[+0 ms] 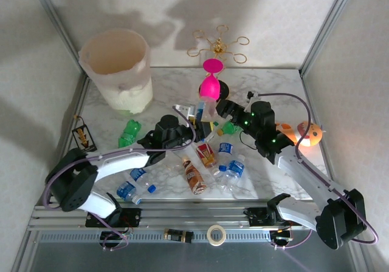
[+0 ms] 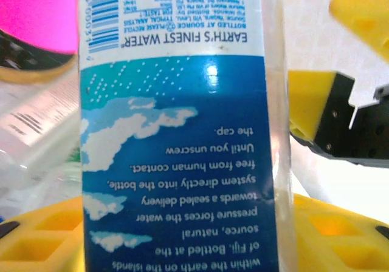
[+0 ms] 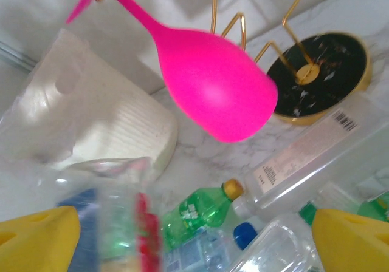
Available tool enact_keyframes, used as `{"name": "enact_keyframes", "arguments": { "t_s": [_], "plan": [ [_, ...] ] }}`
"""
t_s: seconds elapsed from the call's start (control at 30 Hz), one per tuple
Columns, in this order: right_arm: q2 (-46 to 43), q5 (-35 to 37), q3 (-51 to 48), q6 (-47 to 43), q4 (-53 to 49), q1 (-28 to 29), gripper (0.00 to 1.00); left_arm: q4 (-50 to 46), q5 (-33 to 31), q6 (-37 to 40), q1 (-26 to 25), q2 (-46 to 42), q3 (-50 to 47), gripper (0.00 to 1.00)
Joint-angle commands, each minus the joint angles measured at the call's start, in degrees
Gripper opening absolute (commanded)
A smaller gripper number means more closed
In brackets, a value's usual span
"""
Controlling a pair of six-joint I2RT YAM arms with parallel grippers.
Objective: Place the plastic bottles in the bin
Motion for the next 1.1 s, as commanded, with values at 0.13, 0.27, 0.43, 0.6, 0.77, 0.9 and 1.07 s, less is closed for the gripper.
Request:
{"name": "enact_keyframes", "arguments": {
  "t_s": [0.13, 0.27, 0.43, 0.6, 0.77, 0.9, 1.07],
  "plan": [
    [-2.2, 9.3, -0.3, -1.9, -2.8, 0.0, 0.99, -9.1, -9.4, 6.4, 3.3, -12.5, 0.6, 0.31],
    [-2.3, 9.6, -2.6, -1.5, -1.8, -0.4, 0.99, -14.5, -11.5, 8.7, 7.2, -16.8, 3.8, 0.06],
    [-2.3, 9.0, -5.8, -1.1, 0.0, -0.7, 0.99, -20.6, -13.2, 11.9, 13.5, -18.1, 10.4, 0.0],
    [-2.2, 10.7, -7.6, -0.1, -0.4, -1.1, 0.99, -24.0, -13.0, 13.5, 21.3, -15.8, 18.2, 0.0],
    [-3.1, 11.4, -8.0, 0.2, -1.6, -2.0, 0.99, -26.3, -10.6, 11.4, 30.7, -9.3, 28.0, 0.0],
    [-4.5, 12.1, -8.5, -0.4, -2.3, -2.2, 0.99, -30.0, -11.4, 11.5, 35.4, -2.1, 37.4, 0.0],
    [-7.5, 12.8, -11.1, -0.8, -1.2, -2.2, 0.99, -33.9, -12.0, 12.2, 39.4, 5.2, 45.5, 0.0]
  ]
}}
